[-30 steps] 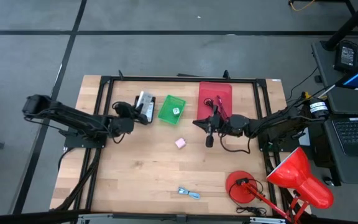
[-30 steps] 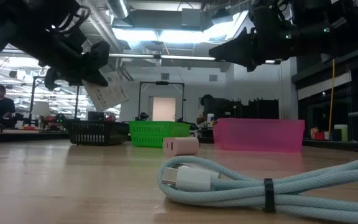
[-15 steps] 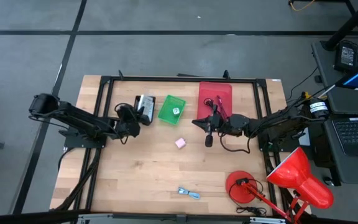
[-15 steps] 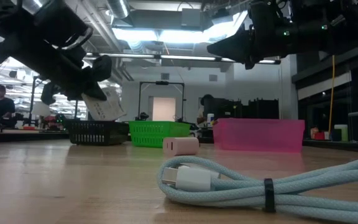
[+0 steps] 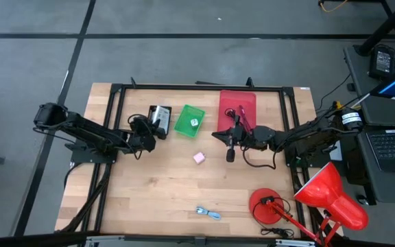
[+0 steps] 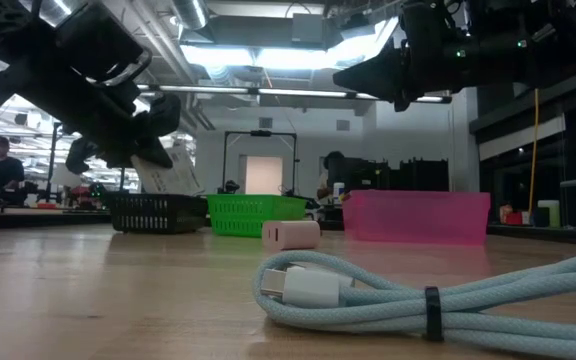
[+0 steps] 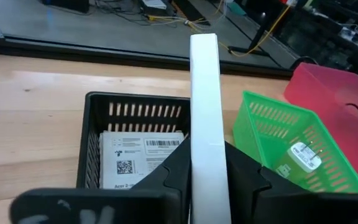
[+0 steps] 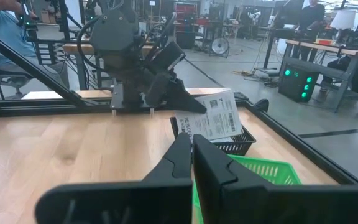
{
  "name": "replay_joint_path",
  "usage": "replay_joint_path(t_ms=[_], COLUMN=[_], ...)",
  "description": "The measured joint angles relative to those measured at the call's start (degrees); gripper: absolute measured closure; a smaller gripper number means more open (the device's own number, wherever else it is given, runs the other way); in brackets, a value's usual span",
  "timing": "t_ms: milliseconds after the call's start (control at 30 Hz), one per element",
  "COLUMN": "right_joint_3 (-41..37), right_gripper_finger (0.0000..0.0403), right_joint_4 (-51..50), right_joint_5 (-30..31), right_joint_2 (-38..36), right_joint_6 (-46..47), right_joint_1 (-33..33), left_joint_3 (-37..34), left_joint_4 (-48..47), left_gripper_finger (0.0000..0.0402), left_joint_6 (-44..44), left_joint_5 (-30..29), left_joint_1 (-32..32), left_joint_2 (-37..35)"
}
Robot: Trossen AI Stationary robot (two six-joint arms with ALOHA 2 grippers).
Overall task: Pick and place items into bin
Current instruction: Stack the white box on top of the white box
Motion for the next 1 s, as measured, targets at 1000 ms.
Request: replay_joint_path(t_ms=[1000], right_joint_3=[0.0], right_gripper_finger=[0.0402], right_joint_4=[0.0], right_joint_5=[0.0], right_joint_2=[0.0], right_joint_6=[0.2], right_joint_1=[0.0], left_joint_3=[0.0], left_joint_4=[0.0], left_gripper_finger=[0.0283], left_joint_6=[11.3], left_joint_5=[-4.0], left_joint_1=[0.1], left_joint_2=[-0.2])
